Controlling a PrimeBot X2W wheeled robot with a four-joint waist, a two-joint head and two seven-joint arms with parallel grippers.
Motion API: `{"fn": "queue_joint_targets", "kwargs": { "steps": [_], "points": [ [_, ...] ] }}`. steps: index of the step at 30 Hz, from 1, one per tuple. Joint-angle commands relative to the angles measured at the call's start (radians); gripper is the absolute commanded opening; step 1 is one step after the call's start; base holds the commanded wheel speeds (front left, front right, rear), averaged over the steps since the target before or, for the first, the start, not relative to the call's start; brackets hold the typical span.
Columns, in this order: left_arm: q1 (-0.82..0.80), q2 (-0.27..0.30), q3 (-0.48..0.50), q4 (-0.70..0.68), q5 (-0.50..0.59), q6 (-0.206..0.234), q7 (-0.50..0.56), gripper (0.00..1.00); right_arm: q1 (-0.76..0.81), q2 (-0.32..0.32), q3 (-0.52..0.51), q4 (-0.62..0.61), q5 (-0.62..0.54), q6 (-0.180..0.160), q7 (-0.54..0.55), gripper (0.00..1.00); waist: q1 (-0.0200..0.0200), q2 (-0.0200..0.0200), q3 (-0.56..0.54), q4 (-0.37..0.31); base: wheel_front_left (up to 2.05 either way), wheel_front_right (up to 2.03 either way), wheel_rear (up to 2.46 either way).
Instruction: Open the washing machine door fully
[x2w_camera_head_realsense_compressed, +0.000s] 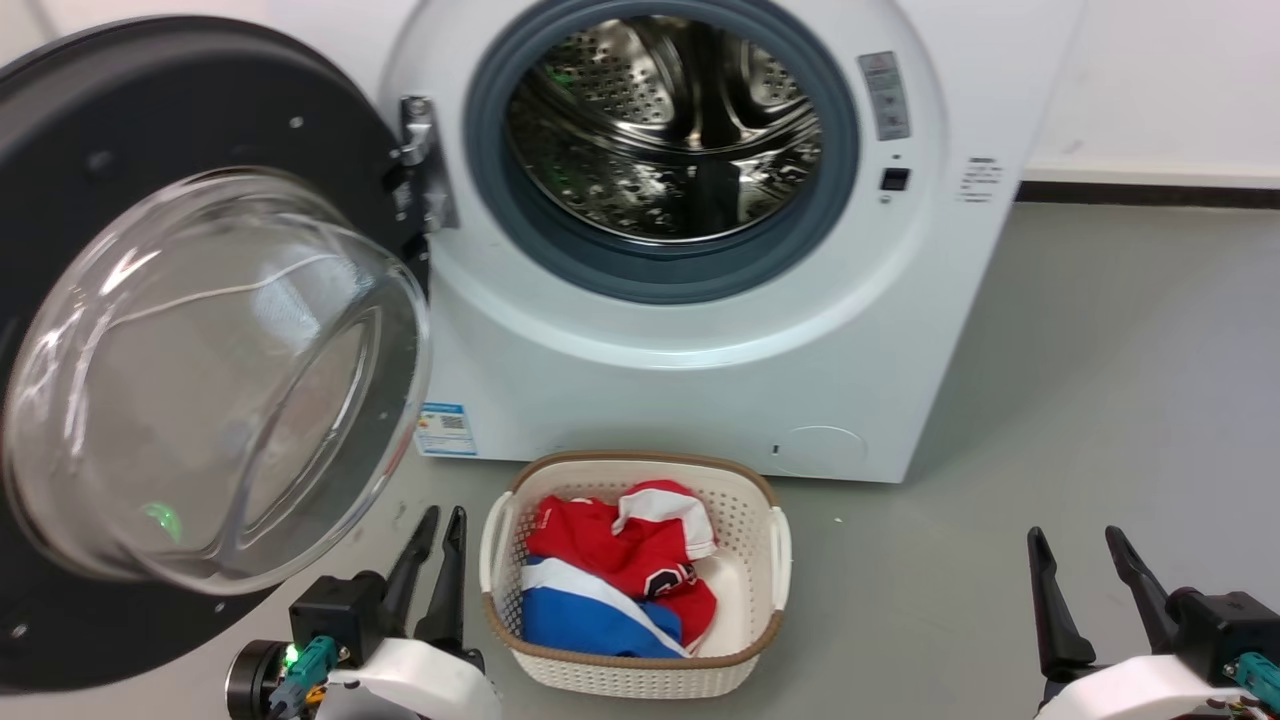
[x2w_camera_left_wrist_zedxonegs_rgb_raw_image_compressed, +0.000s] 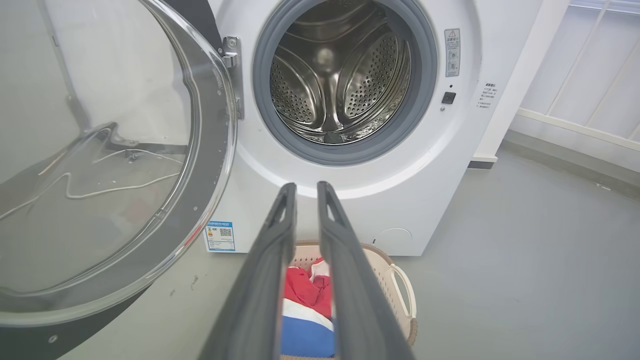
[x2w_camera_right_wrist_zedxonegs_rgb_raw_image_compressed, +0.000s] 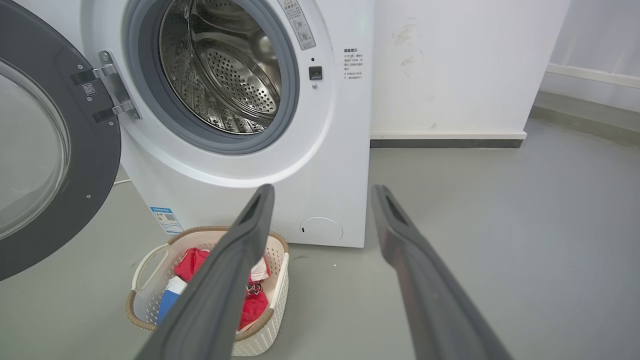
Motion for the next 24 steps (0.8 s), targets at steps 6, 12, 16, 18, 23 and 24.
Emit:
{"fn": "queue_joint_targets", "kwargs": {
  "steps": [6, 12, 16, 18, 23, 24],
  "points": [
    [-0.045, 0.000, 0.005, 0.082, 0.015, 0.003, -0.021, 1.00, -0.004, 0.002, 0.010, -0.018, -0.008, 0.000, 0.007, 1.00, 0.0000, -0.0001, -0.003, -0.099, 0.00, 0.00, 0.00],
    [-0.051, 0.004, 0.015, 0.134, 0.027, 0.012, -0.034, 1.00, 0.009, 0.002, 0.015, -0.025, 0.001, 0.000, 0.006, 1.00, 0.0000, -0.0001, -0.005, -0.124, 0.00, 0.00, 0.00],
    [-0.043, 0.003, 0.020, 0.152, 0.034, 0.017, -0.037, 1.00, 0.009, 0.002, 0.020, -0.025, 0.003, 0.000, 0.006, 1.00, 0.0000, -0.0001, -0.008, -0.121, 0.00, 0.00, 0.00],
    [-0.037, 0.001, 0.023, 0.156, 0.038, 0.023, -0.039, 1.00, 0.008, 0.002, 0.022, -0.024, 0.004, 0.000, 0.005, 1.00, 0.0000, -0.0001, -0.009, -0.118, 0.00, 0.00, 0.00],
    [-0.030, 0.001, 0.030, 0.158, 0.046, 0.025, -0.041, 1.00, 0.010, 0.002, 0.026, -0.021, 0.005, 0.000, 0.005, 1.00, 0.0000, -0.0001, -0.013, -0.106, 0.00, 0.00, 0.00],
    [-0.027, 0.002, 0.032, 0.160, 0.044, 0.024, -0.041, 1.00, 0.010, 0.002, 0.028, -0.020, 0.005, 0.000, 0.005, 1.00, 0.0000, -0.0001, -0.014, -0.105, 0.00, 0.00, 0.00]
  ]
}}
